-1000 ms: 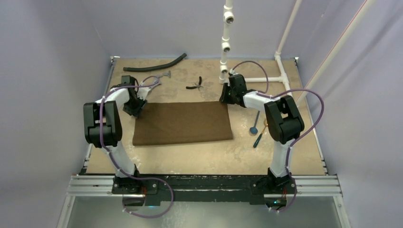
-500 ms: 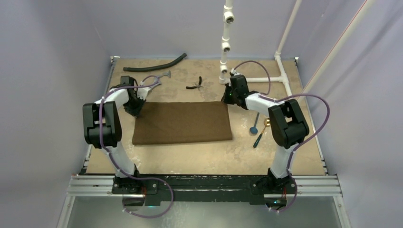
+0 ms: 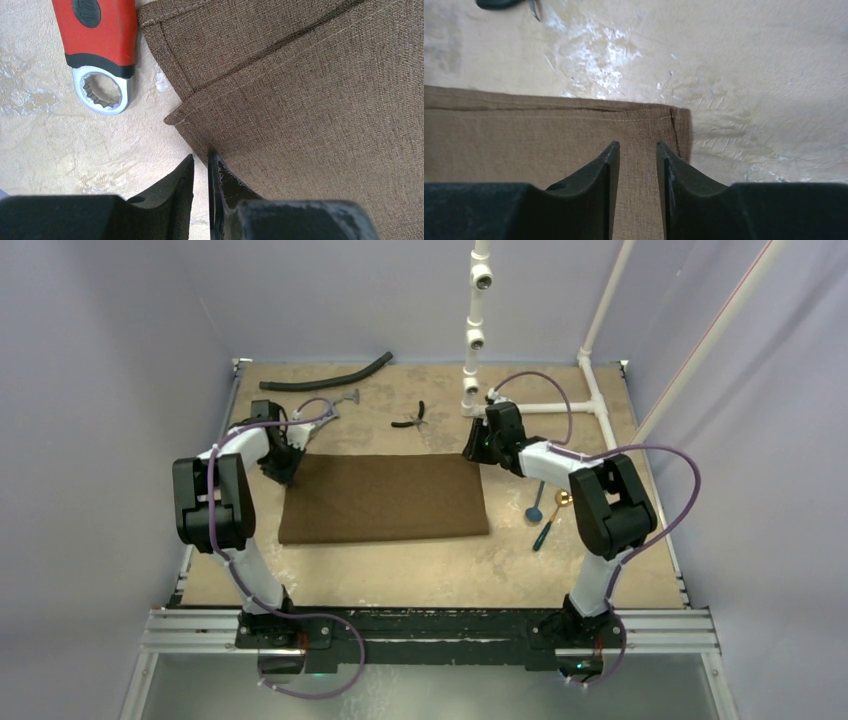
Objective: Fold the napkin into a case and place the utensils inside
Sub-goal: Smooth out the rectangle-folded napkin at the center of the board.
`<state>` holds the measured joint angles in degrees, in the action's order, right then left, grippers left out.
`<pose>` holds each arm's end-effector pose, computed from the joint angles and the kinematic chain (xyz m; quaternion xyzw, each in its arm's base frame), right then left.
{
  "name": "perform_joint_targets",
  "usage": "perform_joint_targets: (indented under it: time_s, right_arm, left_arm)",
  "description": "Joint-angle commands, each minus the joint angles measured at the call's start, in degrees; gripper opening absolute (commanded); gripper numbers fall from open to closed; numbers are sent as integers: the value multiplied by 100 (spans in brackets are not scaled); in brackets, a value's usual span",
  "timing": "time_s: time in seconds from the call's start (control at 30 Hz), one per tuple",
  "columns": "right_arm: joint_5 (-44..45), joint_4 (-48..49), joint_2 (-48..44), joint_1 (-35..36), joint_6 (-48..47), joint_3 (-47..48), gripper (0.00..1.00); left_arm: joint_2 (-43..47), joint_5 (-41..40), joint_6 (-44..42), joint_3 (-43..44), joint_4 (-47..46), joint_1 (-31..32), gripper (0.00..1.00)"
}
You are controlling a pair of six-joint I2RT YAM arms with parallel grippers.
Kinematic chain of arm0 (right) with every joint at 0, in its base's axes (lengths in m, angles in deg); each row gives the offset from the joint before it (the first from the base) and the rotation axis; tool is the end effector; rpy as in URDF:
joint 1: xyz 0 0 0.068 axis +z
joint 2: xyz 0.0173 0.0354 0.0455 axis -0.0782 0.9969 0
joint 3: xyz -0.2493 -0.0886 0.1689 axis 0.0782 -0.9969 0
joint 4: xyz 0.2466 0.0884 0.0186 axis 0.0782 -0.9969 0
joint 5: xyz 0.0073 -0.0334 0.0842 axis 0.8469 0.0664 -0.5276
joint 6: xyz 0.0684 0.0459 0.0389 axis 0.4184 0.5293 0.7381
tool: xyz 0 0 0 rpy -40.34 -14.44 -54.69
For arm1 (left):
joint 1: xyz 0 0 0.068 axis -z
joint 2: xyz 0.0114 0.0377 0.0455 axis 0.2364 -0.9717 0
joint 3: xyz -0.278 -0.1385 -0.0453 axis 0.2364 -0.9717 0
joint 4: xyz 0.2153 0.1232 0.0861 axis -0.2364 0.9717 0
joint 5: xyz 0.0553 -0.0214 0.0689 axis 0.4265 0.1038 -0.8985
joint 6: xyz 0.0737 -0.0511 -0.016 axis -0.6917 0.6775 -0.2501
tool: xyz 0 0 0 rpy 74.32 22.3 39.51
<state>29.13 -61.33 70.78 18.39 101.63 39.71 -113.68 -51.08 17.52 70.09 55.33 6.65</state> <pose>0.4144 0.1758 0.2083 0.0411 0.8830 0.2063 0.4196 0.3758 0.0403 0.1586 0.1813 0.9714 0.0096 0.1528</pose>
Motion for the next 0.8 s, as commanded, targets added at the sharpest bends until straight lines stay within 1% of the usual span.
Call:
perform_joint_targets:
  time_s: [0.0,0.17,0.27,0.47,0.63,0.77]
  right_arm:
    - [62,35,205,181,43,-22,37]
    - [163,19,423,248,85,19,35]
    - [243,44,410,260,75,30,29]
    - [548,44,225,319,27,20,1]
    - [786,76,-65,325,16,-101,0]
    - [930,149,-303,323,60,-240,0]
  left_arm:
    - [83,280,131,96,-229,-72,14]
    - [73,330,149,91,-233,-78,13]
    - [108,340,124,70,-241,-79,13]
    - [145,410,141,108,-240,-83,11]
    - [201,567,216,280,-113,-90,11]
    - [287,647,252,365,-101,-97,8]
